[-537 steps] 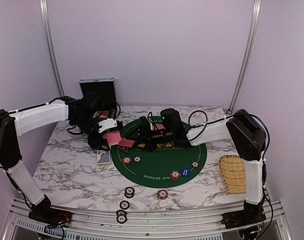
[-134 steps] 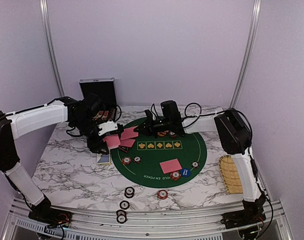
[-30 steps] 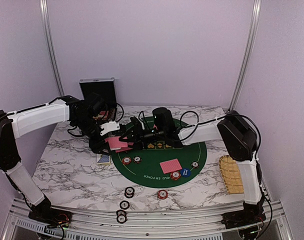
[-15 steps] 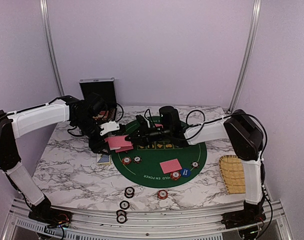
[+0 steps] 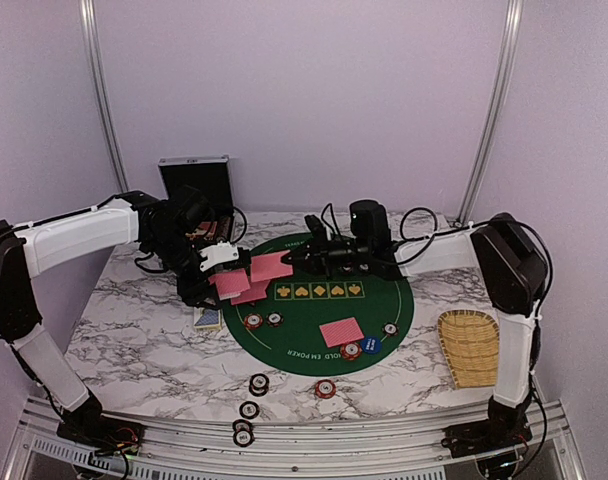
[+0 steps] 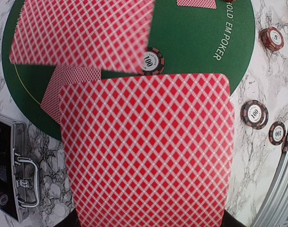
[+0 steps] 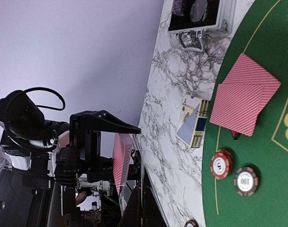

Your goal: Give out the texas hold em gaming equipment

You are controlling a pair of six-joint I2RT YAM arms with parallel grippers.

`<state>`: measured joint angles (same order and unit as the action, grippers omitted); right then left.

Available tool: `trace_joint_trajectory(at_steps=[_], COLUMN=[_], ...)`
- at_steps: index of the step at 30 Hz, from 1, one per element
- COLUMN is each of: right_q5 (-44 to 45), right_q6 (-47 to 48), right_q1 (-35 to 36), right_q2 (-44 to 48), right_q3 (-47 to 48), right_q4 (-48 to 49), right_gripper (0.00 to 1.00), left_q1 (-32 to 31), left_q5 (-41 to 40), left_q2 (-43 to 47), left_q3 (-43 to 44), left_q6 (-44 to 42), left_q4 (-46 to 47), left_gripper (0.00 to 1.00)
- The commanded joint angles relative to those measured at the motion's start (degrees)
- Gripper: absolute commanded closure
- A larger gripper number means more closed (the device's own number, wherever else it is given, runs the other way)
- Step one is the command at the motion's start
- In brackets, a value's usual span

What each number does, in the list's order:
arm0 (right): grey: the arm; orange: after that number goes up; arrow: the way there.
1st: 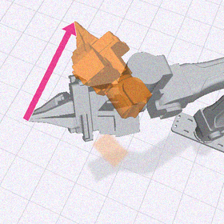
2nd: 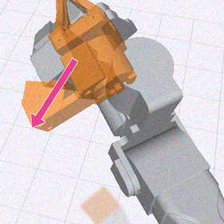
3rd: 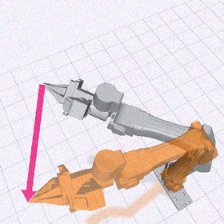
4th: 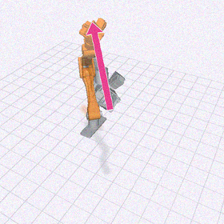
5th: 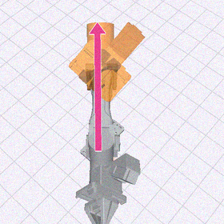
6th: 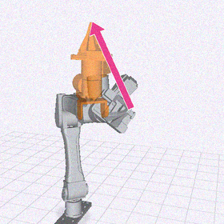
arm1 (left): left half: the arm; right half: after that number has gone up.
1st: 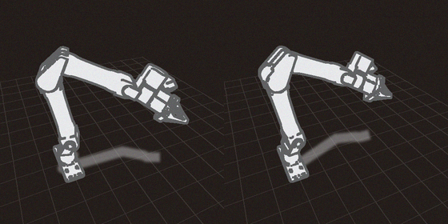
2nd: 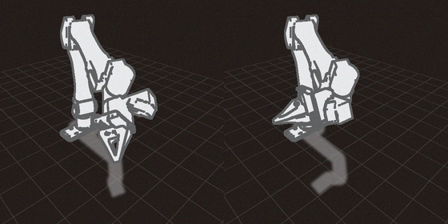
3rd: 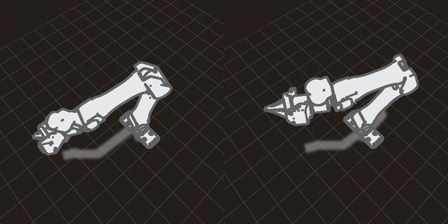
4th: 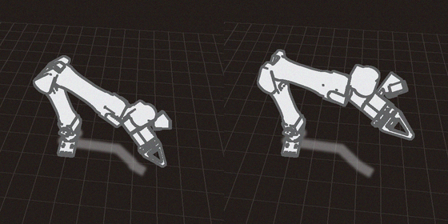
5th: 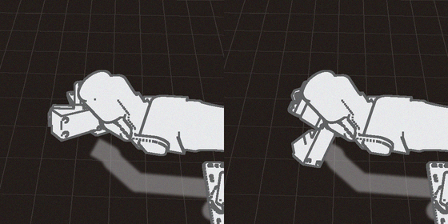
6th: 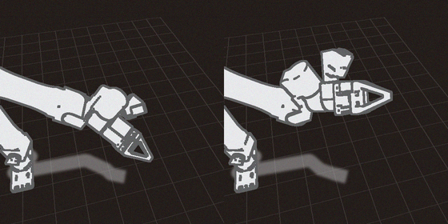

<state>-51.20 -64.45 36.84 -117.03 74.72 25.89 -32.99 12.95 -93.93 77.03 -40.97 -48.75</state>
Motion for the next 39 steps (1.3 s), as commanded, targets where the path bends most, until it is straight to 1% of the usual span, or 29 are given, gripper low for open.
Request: trace_joint_trajectory(at_steps=[1,2,4,6,9,10,17,23,24,26,29,30,36,39], right_q5=[0.0,0.7,3.1,5.7,12.1,13.0,14.4,16.1,16.4,17.8,20.0,20.5,23.9,26.2], right_q6=[5.9,8.1,13.4,16.8,24.4,25.5,26.5,25.7,25.9,27.1,28.8,29.2,31.9,32.7], right_q1=[-6.6,-8.1,-10.8,-12.8,-15.0,-15.5,-16.7,-16.7,-16.7,-16.7,-16.7,-16.7,-16.7,-16.2], right_q2=[1.6,0.9,-0.9,-3.5,-8.0,-9.5,-18.0,-19.9,-19.9,-19.8,-18.3,-17.6,-13.2,-8.6], right_q3=[1.9,4.4,9.1,13.3,21.9,24.2,32.8,33.1,33.1,33.7,33.5,33.3,32.8,29.6], right_q4=[-6.6,-9.7,-19.1,-24.0,-35.3,-37.2,-40.7,-40.3,-40.6,-42.1,-43.4,-43.6,-45.8,-45.1], right_gripper=[1.00,1.00,1.00,1.00,1.00,1.00,1.00,1.00,0.98,0.90,0.70,0.66,0.52,0.43], left_q1=[0.2,0.1,0.2,0.2,0.1,0.1,0.1,0.1,0.1,0.1,0.1,0.1,0.1,0.1], left_q5=[0.5,0.5,0.4,0.6,0.9,1.0,1.0,0.9,0.9,0.9,1.2,1.2,1.1,1.2], left_q2=[0.8,1.0,1.0,1.1,1.1,1.1,1.6,1.7,1.7,1.7,1.7,1.6,1.5,1.2], left_q3=[-0.1,-0.2,-0.3,-0.3,-0.7,-0.8,-1.2,-1.3,-1.3,-1.3,-1.2,-1.3,-0.6,-0.1], left_q6=[-0.1,-0.1,0.0,0.2,0.4,0.4,0.4,0.3,0.3,0.3,0.3,0.3,0.3,0.4], left_q4=[-0.2,-0.2,-0.2,-0.3,-0.5,-0.5,-0.6,-1.0,-1.1,-1.1,-1.1,-1.1,-1.2,-1.2], left_gripper=[1.00,1.00,1.00,1.00,1.00,1.00,1.00,1.00,1.00,1.00,1.00,1.00,1.00,1.00])
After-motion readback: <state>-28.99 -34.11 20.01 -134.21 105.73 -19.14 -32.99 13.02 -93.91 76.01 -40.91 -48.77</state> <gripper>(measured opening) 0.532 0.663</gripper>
